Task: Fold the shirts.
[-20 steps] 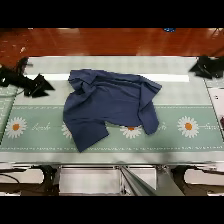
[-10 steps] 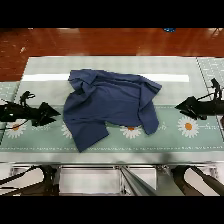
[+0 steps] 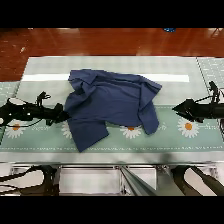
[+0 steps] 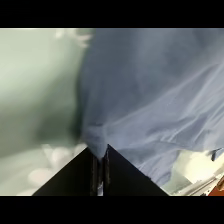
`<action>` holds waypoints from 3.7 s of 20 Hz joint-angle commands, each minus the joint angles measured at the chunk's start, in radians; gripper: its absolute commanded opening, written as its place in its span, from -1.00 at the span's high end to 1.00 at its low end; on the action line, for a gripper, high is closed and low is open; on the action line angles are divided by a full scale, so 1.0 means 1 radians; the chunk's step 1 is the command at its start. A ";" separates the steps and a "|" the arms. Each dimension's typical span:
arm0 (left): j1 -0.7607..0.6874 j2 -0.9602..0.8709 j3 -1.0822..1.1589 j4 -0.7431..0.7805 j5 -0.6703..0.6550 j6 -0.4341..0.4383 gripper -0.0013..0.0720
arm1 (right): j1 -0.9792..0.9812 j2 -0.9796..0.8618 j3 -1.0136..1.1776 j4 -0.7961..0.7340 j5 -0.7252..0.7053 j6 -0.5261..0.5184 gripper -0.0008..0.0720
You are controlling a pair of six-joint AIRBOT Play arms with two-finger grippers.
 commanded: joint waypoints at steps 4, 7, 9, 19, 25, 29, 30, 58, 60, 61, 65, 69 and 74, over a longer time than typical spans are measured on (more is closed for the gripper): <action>-0.030 -0.011 0.056 -0.005 -0.002 0.003 0.91 | 0.006 0.001 -0.187 -0.058 0.105 0.049 -0.15; -0.031 -0.011 0.056 -0.005 -0.001 0.003 0.91 | 0.112 -0.003 -0.260 -0.071 0.056 0.061 -0.15; -0.031 -0.011 0.056 -0.005 -0.008 0.003 0.91 | 0.197 -0.026 -0.267 -0.077 -0.001 0.098 -0.15; -0.031 -0.011 0.056 -0.005 -0.011 0.003 0.90 | 0.463 -0.202 -0.194 0.225 -0.343 0.096 -0.02; -0.029 -0.009 0.060 -0.005 -0.012 0.003 0.90 | 0.468 -0.214 -0.068 0.255 -0.262 0.002 0.91; -0.008 0.048 0.192 -0.112 -0.078 0.031 0.90 | 0.464 -0.159 0.225 0.179 -0.170 0.013 0.92; 0.001 0.078 0.250 -0.180 -0.089 0.044 0.91 | 0.455 -0.148 0.328 0.146 -0.157 0.034 0.92; 0.312 0.779 1.183 0.025 -0.250 -0.066 0.91 | 0.254 0.393 1.225 -0.555 0.183 0.228 0.91; 0.311 0.781 1.029 -0.044 -0.261 -0.064 0.91 | 0.254 0.393 1.102 -0.511 0.208 0.227 0.91; 0.305 0.779 0.930 -0.101 -0.260 -0.055 0.91 | 0.254 0.393 1.030 -0.483 0.192 0.226 0.91; 0.207 0.734 0.531 -0.199 -0.204 0.013 0.91 | 0.254 0.328 0.765 -0.398 0.056 0.213 0.91; 0.038 0.522 0.328 -0.198 0.062 0.134 0.90 | 0.255 0.098 0.698 -0.277 -0.025 0.148 0.91; -0.078 0.121 0.468 -0.204 0.225 0.130 0.91 | 0.255 -0.253 0.707 -0.100 -0.224 0.091 0.91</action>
